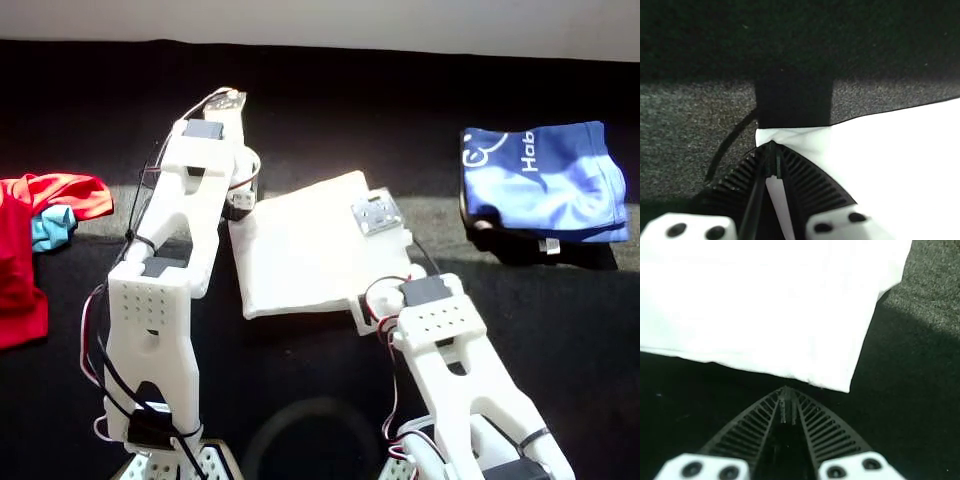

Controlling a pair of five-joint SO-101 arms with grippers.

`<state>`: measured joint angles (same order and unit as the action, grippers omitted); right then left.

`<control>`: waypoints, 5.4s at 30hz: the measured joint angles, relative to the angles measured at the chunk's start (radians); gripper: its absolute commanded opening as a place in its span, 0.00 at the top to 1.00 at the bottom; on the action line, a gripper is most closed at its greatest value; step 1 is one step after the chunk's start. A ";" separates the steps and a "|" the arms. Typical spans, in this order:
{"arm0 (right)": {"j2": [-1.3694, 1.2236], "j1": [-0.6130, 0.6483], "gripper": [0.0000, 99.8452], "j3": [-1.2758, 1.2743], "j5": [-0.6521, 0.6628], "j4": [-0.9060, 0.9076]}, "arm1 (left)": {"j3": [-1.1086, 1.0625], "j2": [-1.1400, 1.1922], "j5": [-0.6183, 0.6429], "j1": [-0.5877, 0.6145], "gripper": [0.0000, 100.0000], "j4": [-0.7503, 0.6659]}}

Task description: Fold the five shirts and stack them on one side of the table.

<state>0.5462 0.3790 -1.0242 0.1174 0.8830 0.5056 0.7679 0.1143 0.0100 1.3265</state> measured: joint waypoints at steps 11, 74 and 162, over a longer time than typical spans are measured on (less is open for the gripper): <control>0.002 -0.006 0.99 0.183 0.000 0.183 | -0.003 -0.069 -0.002 0.008 0.99 0.031; -0.882 -0.233 0.99 1.540 -0.097 0.720 | -0.227 -0.605 0.000 0.109 0.99 0.367; -1.241 -0.631 0.70 2.677 0.175 0.872 | -0.227 -0.623 -0.301 0.922 0.78 0.124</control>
<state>-0.6951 -0.2516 1.6533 0.2923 1.7545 0.2785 0.1450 -0.1864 0.9321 1.4507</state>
